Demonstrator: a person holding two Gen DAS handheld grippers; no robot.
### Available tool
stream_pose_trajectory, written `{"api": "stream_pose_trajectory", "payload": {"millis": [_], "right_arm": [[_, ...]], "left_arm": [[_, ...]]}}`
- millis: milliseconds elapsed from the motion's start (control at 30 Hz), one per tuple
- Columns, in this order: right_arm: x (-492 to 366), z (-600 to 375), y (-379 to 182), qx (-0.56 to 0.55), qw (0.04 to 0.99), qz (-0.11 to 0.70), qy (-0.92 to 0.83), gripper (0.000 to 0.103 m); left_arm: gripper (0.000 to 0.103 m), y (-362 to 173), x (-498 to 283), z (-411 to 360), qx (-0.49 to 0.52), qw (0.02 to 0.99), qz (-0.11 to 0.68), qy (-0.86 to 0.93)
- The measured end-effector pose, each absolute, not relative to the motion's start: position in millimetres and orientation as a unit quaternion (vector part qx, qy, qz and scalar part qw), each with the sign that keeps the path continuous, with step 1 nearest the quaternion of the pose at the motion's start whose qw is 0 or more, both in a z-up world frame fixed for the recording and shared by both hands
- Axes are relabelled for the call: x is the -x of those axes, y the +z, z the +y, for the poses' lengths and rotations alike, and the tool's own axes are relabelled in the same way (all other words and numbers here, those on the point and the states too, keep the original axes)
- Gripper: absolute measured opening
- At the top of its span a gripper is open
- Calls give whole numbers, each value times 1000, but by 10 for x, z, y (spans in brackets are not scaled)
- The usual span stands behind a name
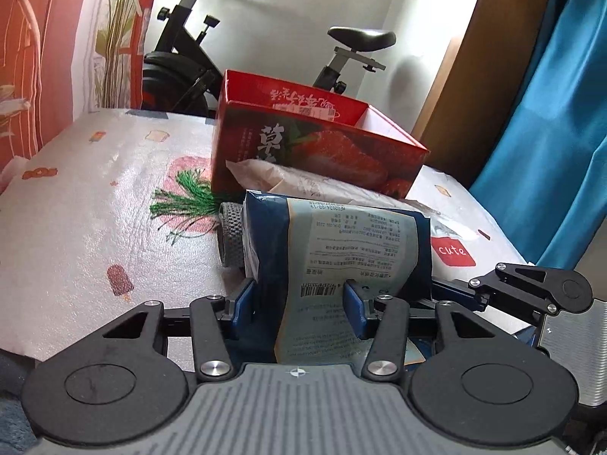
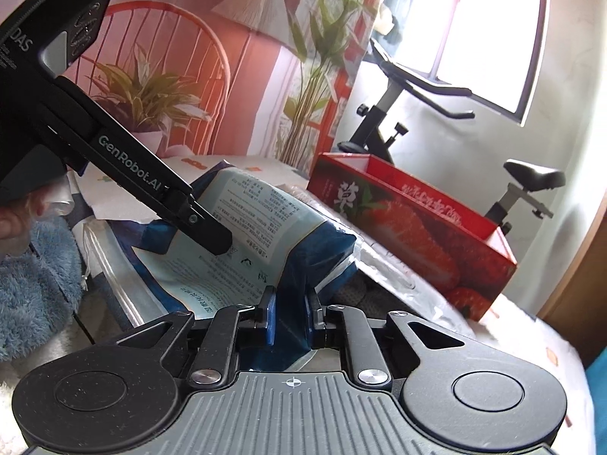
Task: Organize soft objects
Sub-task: 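Lift the packet with the left gripper and carry it over the red box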
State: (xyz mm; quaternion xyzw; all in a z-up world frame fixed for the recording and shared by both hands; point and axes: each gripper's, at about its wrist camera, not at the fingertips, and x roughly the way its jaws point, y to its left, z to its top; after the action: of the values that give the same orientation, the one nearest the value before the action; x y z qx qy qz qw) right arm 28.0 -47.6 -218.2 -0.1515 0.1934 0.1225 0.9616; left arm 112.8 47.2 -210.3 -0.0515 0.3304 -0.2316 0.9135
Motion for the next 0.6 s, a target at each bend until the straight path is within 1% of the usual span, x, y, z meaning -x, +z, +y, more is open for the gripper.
{"api": "stream_pose_trajectory", "payload": {"millis": [400, 600], "right_arm": [[-218, -509, -2012, 181, 966, 148, 110, 12], [-398, -708, -1747, 152, 970, 142, 124, 12]], "left_arm": [[53, -1826, -1077, 435, 34, 929, 280, -240], [53, -1679, -1285, 449, 57, 928, 271, -251]]}}
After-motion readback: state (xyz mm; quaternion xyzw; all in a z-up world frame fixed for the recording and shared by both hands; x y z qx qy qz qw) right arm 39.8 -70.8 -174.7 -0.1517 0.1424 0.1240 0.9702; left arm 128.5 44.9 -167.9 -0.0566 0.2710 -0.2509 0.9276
